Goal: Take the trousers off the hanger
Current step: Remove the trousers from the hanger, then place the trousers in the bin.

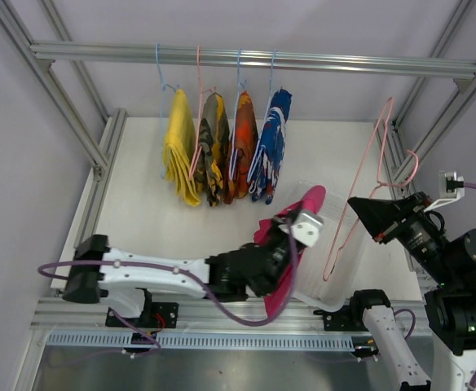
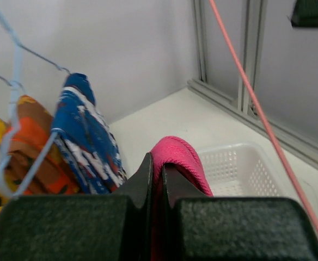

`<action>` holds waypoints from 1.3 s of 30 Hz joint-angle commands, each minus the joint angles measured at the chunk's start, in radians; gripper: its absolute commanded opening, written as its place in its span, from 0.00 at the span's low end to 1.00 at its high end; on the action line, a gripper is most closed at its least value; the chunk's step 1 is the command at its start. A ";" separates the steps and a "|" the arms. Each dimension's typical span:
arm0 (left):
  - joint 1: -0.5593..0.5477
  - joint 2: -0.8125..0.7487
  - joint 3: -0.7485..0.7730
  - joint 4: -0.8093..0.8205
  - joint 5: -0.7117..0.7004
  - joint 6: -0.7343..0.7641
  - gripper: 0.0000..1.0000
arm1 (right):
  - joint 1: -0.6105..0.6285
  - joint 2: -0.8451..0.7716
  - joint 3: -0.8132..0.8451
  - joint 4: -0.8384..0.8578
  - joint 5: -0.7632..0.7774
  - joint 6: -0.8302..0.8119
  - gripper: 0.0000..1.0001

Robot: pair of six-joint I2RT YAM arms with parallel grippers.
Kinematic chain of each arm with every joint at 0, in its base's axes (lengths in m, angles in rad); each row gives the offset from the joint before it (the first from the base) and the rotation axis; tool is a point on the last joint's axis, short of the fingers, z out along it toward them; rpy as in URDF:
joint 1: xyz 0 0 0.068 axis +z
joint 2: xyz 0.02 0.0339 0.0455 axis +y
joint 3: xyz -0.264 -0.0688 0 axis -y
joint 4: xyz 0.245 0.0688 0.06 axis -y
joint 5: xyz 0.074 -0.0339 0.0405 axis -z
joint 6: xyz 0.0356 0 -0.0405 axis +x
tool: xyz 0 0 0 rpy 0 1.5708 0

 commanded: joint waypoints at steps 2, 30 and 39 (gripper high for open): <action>0.026 0.202 0.211 -0.117 0.040 -0.168 0.09 | 0.059 -0.041 0.078 -0.093 0.076 -0.026 0.00; 0.105 0.384 0.205 -0.559 0.293 -0.785 0.99 | 0.570 -0.265 0.065 -0.225 0.610 0.034 0.00; 0.154 0.517 0.214 -0.502 0.554 -0.899 0.99 | 0.574 -0.289 0.006 -0.232 0.627 0.037 0.00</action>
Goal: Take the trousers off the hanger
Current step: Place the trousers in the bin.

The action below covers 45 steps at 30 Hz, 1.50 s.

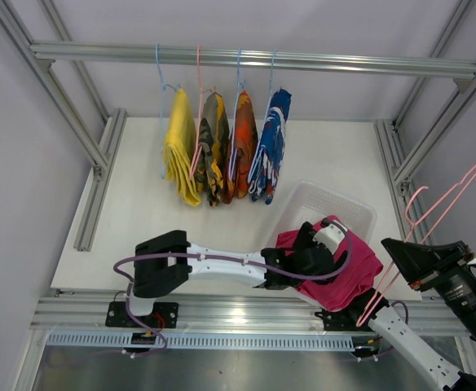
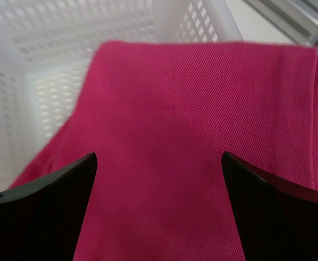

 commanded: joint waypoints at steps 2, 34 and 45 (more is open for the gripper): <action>0.030 0.048 0.043 0.032 0.179 -0.095 0.99 | 0.013 -0.021 -0.019 0.009 0.039 0.004 0.00; 0.098 0.378 0.529 -0.659 0.309 -0.134 0.99 | 0.071 -0.047 -0.099 0.050 0.072 0.039 0.00; 0.176 0.352 0.492 -0.656 0.319 -0.080 0.99 | 0.079 -0.046 -0.097 0.049 0.093 0.016 0.00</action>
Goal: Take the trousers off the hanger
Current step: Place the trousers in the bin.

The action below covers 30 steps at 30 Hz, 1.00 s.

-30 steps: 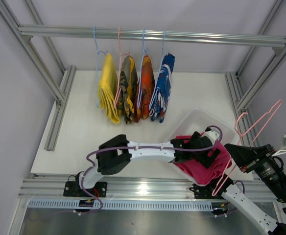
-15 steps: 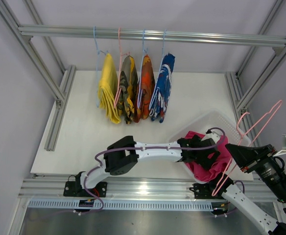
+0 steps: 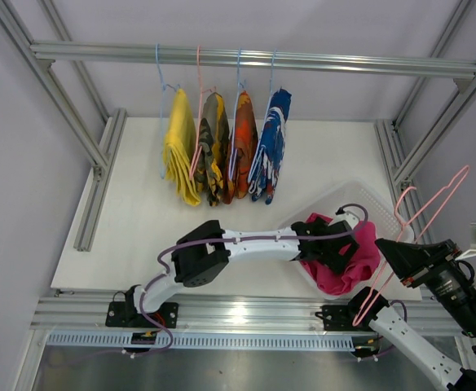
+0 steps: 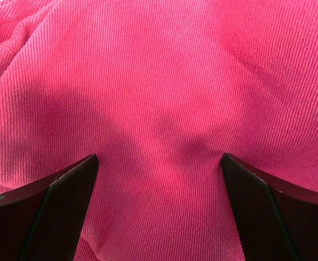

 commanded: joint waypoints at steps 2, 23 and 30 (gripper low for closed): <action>0.064 -0.015 -0.032 -0.093 -0.032 0.045 0.99 | 0.016 -0.001 -0.010 0.053 0.033 -0.017 0.00; -0.030 -0.402 -0.044 -0.162 -0.074 0.118 0.99 | 0.062 0.006 -0.036 0.109 0.022 -0.019 0.00; -0.037 -0.541 -0.061 -0.242 -0.138 0.129 1.00 | 0.114 0.009 -0.067 0.197 -0.094 -0.004 0.00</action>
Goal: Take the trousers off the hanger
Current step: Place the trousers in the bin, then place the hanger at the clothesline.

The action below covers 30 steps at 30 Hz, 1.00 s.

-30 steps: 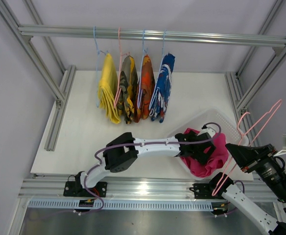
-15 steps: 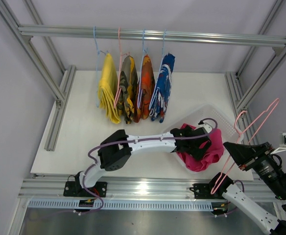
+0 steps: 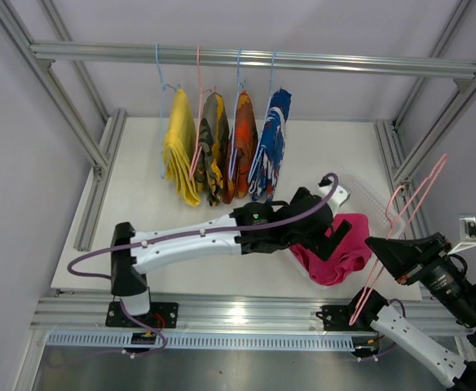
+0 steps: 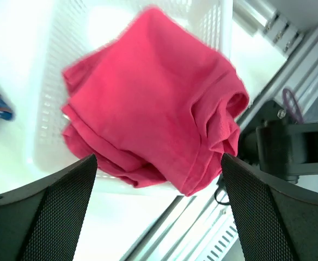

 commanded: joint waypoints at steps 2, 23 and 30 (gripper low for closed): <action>0.005 -0.139 -0.064 -0.015 -0.062 0.054 1.00 | 0.058 0.013 -0.041 0.139 -0.138 0.019 0.00; 0.304 -0.649 -0.607 0.593 0.829 -0.079 0.99 | 0.113 0.113 -0.367 0.971 -0.695 0.142 0.00; 0.399 -0.646 -0.751 0.883 1.035 -0.272 1.00 | 0.113 0.205 -0.449 1.149 -0.749 0.159 0.00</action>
